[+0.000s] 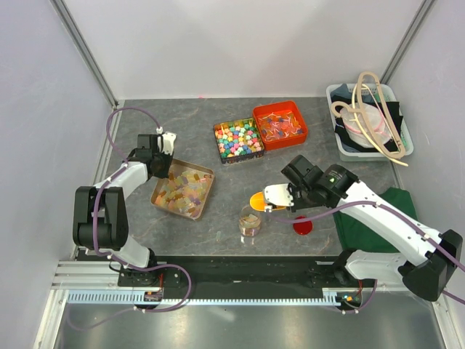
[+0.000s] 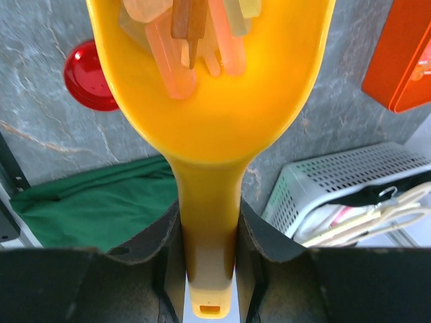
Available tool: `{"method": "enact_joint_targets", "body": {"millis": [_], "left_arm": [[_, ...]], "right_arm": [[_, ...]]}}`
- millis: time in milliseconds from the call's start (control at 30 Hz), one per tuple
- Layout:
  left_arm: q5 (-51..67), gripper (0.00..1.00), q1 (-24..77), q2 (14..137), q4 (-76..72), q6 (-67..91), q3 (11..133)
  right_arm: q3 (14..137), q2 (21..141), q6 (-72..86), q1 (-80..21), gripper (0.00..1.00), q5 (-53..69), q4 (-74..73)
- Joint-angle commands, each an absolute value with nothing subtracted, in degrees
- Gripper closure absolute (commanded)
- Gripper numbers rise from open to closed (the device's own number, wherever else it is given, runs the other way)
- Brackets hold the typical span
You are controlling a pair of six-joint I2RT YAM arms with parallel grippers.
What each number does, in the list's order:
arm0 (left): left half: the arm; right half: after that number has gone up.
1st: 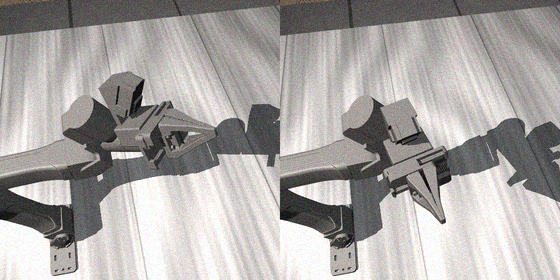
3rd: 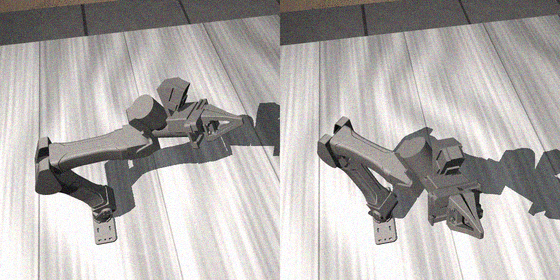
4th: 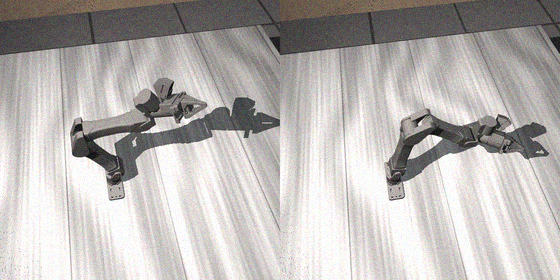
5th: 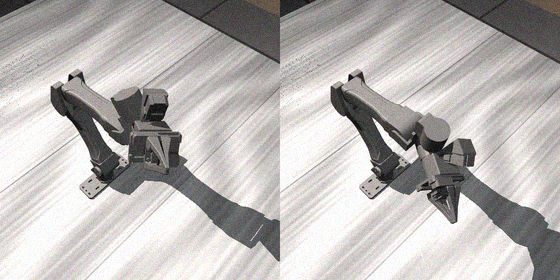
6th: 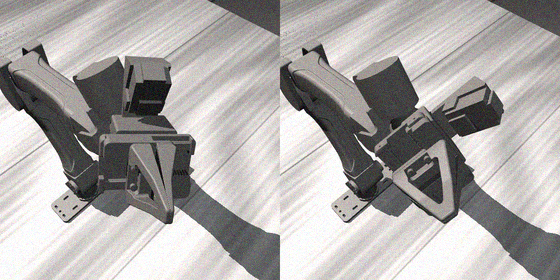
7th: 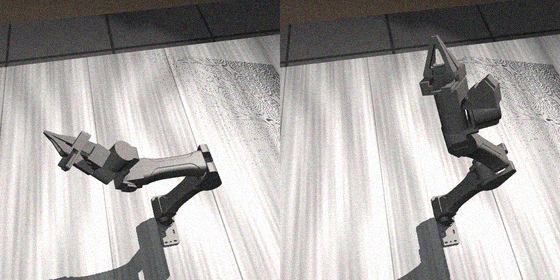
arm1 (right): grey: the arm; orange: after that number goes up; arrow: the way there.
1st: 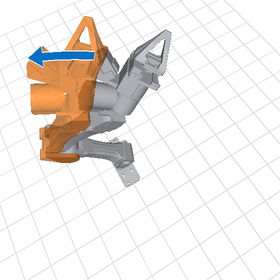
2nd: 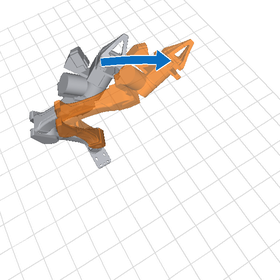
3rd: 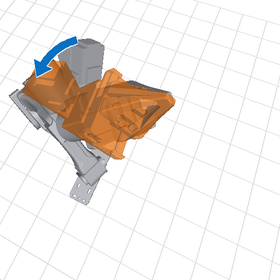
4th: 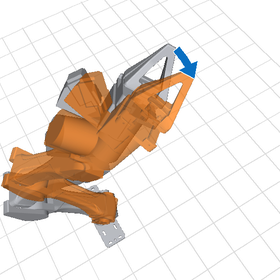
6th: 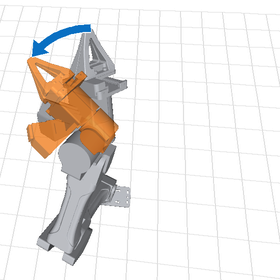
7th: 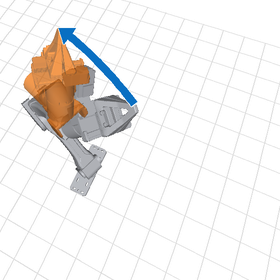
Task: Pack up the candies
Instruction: Place the fake candies in the packing bottle.
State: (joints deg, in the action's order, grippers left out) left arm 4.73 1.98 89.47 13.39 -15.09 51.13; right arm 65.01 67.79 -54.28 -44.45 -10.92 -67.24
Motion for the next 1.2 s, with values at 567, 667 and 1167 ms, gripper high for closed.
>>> {"method": "enact_joint_targets", "body": {"millis": [567,667,1167], "left_arm": [[7.2,0.98,1.0,88.2,11.2,-15.4,51.9],[7.5,0.98,0.9,88.2,11.2,-15.3,51.9],[8.2,0.98,0.5,88.4,11.2,-15.1,51.9]], "right_arm": [[70.8,71.6,-55.7,-54.0,1.00,-26.4,-69.9],[70.8,71.8,-55.6,-55.5,1.00,-28.1,-70.2],[69.6,72.2,-56.5,-60.2,1.00,-37.0,-70.8]]}}
